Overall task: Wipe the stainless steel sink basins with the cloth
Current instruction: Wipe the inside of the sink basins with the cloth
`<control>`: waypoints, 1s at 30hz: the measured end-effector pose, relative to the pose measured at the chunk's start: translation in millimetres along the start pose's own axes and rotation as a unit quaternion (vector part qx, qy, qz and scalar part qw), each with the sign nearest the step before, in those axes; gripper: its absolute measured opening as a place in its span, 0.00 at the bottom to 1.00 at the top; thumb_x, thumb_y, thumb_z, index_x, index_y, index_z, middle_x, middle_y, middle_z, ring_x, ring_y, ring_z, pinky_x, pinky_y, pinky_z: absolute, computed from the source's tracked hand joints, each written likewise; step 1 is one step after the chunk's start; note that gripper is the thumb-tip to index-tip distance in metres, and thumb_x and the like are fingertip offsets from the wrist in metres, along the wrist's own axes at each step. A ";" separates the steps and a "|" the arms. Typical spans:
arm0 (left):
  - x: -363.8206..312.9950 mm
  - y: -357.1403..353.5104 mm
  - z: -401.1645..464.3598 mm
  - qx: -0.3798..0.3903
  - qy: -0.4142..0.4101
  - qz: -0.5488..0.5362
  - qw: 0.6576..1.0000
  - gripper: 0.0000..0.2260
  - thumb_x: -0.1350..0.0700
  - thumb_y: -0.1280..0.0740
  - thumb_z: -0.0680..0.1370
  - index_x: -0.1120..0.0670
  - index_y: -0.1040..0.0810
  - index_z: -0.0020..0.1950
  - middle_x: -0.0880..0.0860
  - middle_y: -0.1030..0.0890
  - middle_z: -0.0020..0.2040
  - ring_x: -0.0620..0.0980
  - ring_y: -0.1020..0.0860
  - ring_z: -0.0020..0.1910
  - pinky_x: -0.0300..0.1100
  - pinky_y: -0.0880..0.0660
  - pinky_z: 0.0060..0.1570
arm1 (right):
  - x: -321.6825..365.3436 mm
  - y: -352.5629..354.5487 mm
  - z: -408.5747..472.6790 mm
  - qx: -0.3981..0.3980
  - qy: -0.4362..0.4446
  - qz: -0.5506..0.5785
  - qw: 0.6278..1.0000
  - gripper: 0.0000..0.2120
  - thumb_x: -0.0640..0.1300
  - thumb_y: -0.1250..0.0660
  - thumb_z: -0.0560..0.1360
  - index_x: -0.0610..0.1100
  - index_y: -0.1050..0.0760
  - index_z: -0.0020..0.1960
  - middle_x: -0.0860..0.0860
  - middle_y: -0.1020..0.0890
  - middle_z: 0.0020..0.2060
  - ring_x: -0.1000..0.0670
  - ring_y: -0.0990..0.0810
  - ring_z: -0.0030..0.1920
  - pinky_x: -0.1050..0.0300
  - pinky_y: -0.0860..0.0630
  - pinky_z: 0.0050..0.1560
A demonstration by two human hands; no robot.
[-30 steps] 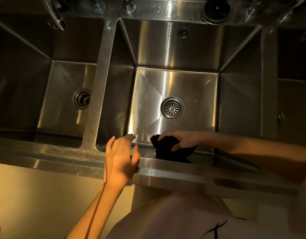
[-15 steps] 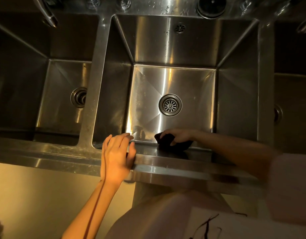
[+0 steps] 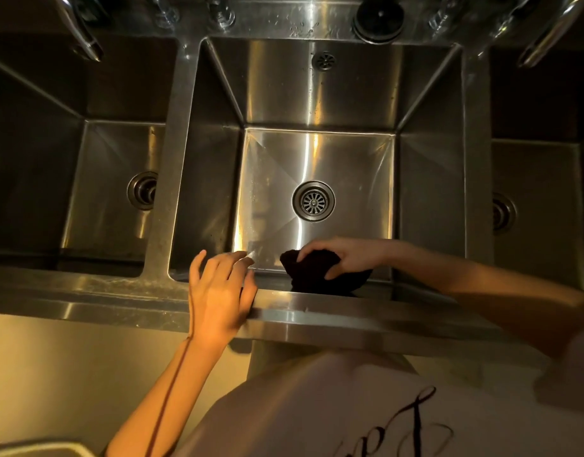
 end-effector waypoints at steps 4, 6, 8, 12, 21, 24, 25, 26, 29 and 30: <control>-13.3 -1.5 1.1 0.000 -0.004 -0.011 1.000 0.13 0.54 0.40 0.79 0.55 0.17 0.51 0.51 0.17 0.52 0.50 0.21 0.54 0.56 0.36 0.68 | -60.2 -14.1 45.8 -0.023 -0.074 -0.017 0.997 0.27 0.33 0.30 0.70 0.53 0.29 0.64 0.49 0.29 0.64 0.46 0.30 0.64 0.46 0.29 0.64; -14.4 -8.5 1.1 0.015 0.003 -0.011 1.000 0.13 0.53 0.40 0.79 0.54 0.17 0.52 0.51 0.17 0.52 0.50 0.21 0.54 0.54 0.37 0.68 | -80.4 -17.8 64.3 -0.014 -0.098 -0.061 0.993 0.28 0.33 0.29 0.69 0.51 0.30 0.65 0.47 0.28 0.65 0.44 0.30 0.64 0.44 0.30 0.64; -14.1 -14.4 -0.7 0.024 0.013 -0.014 1.000 0.13 0.53 0.41 0.79 0.54 0.17 0.51 0.51 0.17 0.52 0.50 0.21 0.54 0.53 0.37 0.68 | -95.2 -19.7 77.9 0.009 -0.119 -0.116 0.986 0.28 0.34 0.29 0.69 0.49 0.31 0.66 0.45 0.28 0.65 0.42 0.29 0.63 0.44 0.30 0.63; -14.2 -14.4 -3.7 0.021 0.018 -0.036 0.999 0.13 0.54 0.41 0.79 0.56 0.18 0.51 0.51 0.17 0.51 0.51 0.21 0.53 0.53 0.35 0.66 | -112.7 -22.1 91.4 0.027 -0.139 -0.156 0.977 0.27 0.33 0.30 0.69 0.46 0.31 0.65 0.44 0.27 0.65 0.41 0.28 0.63 0.46 0.29 0.61; -14.1 -15.2 -2.9 0.054 0.031 -0.043 0.997 0.15 0.53 0.43 0.79 0.57 0.19 0.53 0.52 0.17 0.50 0.52 0.21 0.51 0.52 0.36 0.66 | -51.3 -3.7 29.7 0.042 -0.084 -0.085 0.992 0.27 0.32 0.32 0.70 0.50 0.31 0.64 0.48 0.29 0.62 0.45 0.29 0.61 0.47 0.28 0.61; -15.1 -16.0 -2.4 0.055 0.022 -0.040 0.997 0.15 0.53 0.43 0.78 0.56 0.19 0.52 0.52 0.18 0.50 0.52 0.21 0.52 0.52 0.37 0.66 | -12.5 5.8 -14.1 0.033 -0.048 -0.051 0.997 0.27 0.31 0.32 0.70 0.50 0.31 0.64 0.49 0.29 0.61 0.47 0.29 0.61 0.50 0.28 0.62; -16.3 -16.7 -2.3 0.056 0.013 -0.037 0.998 0.15 0.53 0.43 0.78 0.56 0.18 0.53 0.52 0.18 0.51 0.52 0.21 0.52 0.52 0.38 0.66 | -0.8 8.6 -28.4 0.029 -0.036 -0.046 0.998 0.27 0.31 0.32 0.70 0.51 0.31 0.63 0.51 0.29 0.61 0.48 0.29 0.61 0.51 0.28 0.62; -18.1 -17.8 -2.0 0.056 0.001 -0.031 0.998 0.15 0.53 0.43 0.79 0.56 0.18 0.53 0.52 0.18 0.51 0.52 0.21 0.53 0.52 0.38 0.67 | 8.3 11.1 -41.4 0.026 -0.027 -0.045 0.998 0.27 0.32 0.31 0.70 0.53 0.31 0.63 0.52 0.29 0.61 0.49 0.29 0.61 0.52 0.28 0.62; -22.7 -19.0 0.7 0.064 -0.026 -0.019 0.997 0.15 0.53 0.42 0.79 0.55 0.17 0.53 0.52 0.17 0.53 0.52 0.21 0.54 0.53 0.38 0.67 | 21.9 16.1 -69.9 0.023 -0.018 -0.027 0.999 0.27 0.34 0.31 0.71 0.62 0.31 0.59 0.57 0.29 0.60 0.51 0.29 0.61 0.53 0.27 0.60; -24.5 -17.9 2.5 0.068 -0.026 -0.023 0.997 0.15 0.52 0.42 0.78 0.55 0.18 0.53 0.52 0.18 0.53 0.52 0.21 0.54 0.52 0.38 0.67 | 21.4 16.6 -74.0 0.022 -0.020 -0.013 0.999 0.27 0.34 0.31 0.72 0.63 0.31 0.58 0.57 0.29 0.60 0.51 0.28 0.60 0.53 0.26 0.59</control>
Point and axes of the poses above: each hand's wrist, its own z-axis towards the middle knuckle, its own y-axis out of the back of the hand, x = y × z, the point moved 6 cm from there along z, towards the middle knuckle
